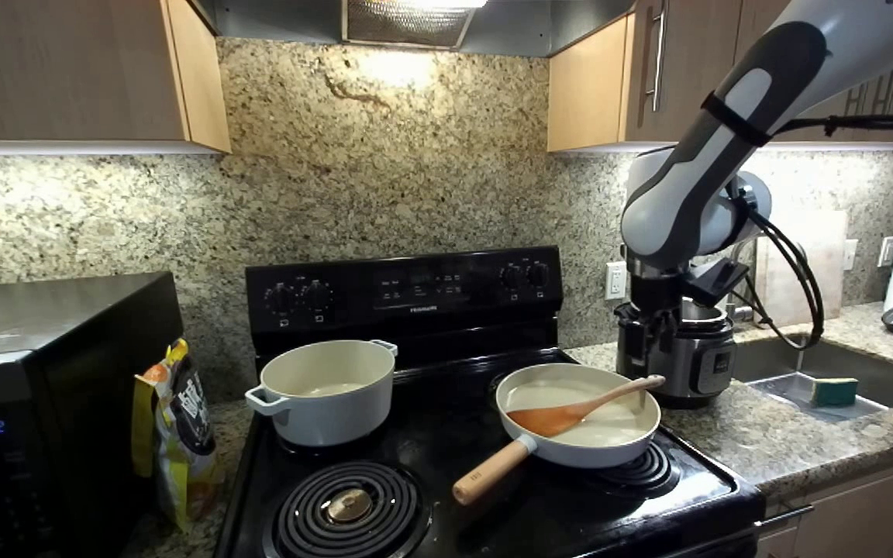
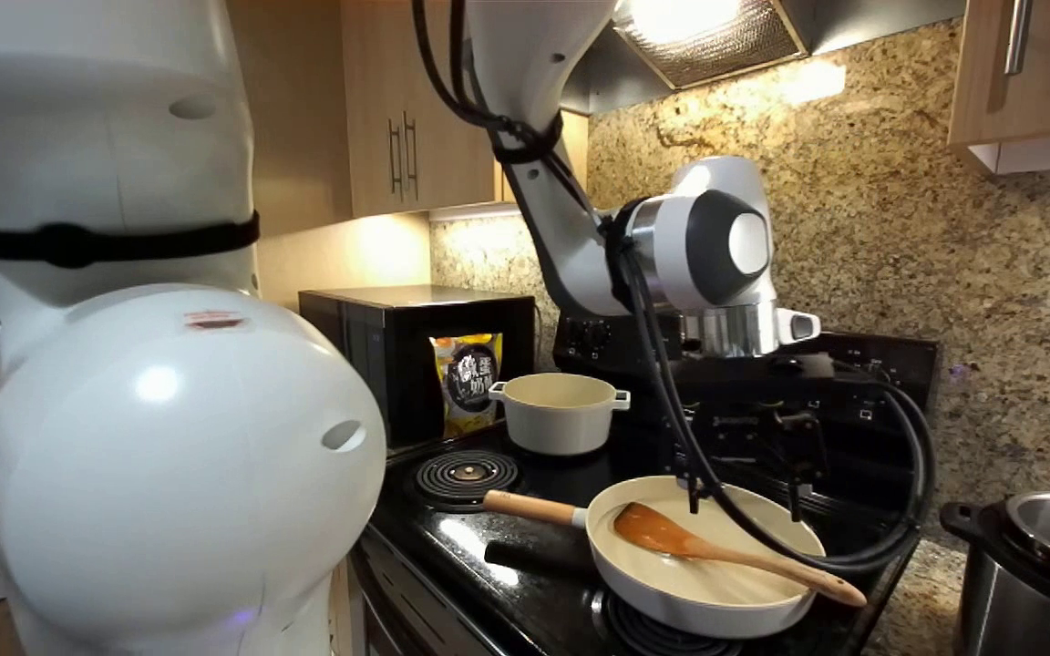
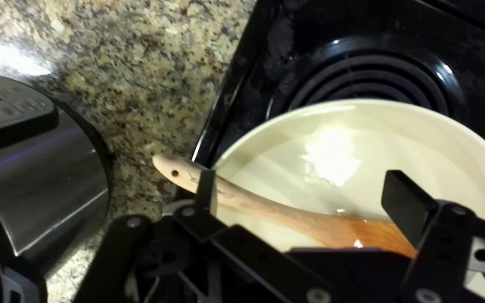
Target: Use the wooden spatula to stir the pan
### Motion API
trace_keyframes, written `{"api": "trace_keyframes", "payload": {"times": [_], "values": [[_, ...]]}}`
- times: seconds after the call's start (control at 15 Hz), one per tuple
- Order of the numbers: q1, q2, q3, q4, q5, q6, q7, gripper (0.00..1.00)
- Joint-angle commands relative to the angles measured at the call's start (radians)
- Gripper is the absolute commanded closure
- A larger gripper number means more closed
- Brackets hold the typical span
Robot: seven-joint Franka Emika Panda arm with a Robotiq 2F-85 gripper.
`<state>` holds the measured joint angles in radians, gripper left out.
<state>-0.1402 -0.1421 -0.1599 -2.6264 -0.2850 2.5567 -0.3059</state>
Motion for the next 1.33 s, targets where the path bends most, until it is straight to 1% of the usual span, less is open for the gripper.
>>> {"api": "trace_keyframes", "payload": {"times": [0.0, 0.27, 0.4, 0.8, 0.87, 1.27], "values": [[0.034, -0.077, 0.058, -0.09, 0.002, 0.083, 0.116, 0.0], [0.061, -0.091, 0.101, -0.121, 0.004, 0.114, 0.18, 0.0], [0.066, -0.092, 0.111, -0.128, 0.009, 0.111, 0.185, 0.0], [0.069, -0.08, 0.112, -0.125, 0.016, 0.095, 0.174, 0.0], [0.065, -0.065, 0.109, -0.103, 0.003, 0.082, 0.16, 0.0], [0.065, -0.065, 0.109, -0.103, 0.003, 0.082, 0.16, 0.0]]}}
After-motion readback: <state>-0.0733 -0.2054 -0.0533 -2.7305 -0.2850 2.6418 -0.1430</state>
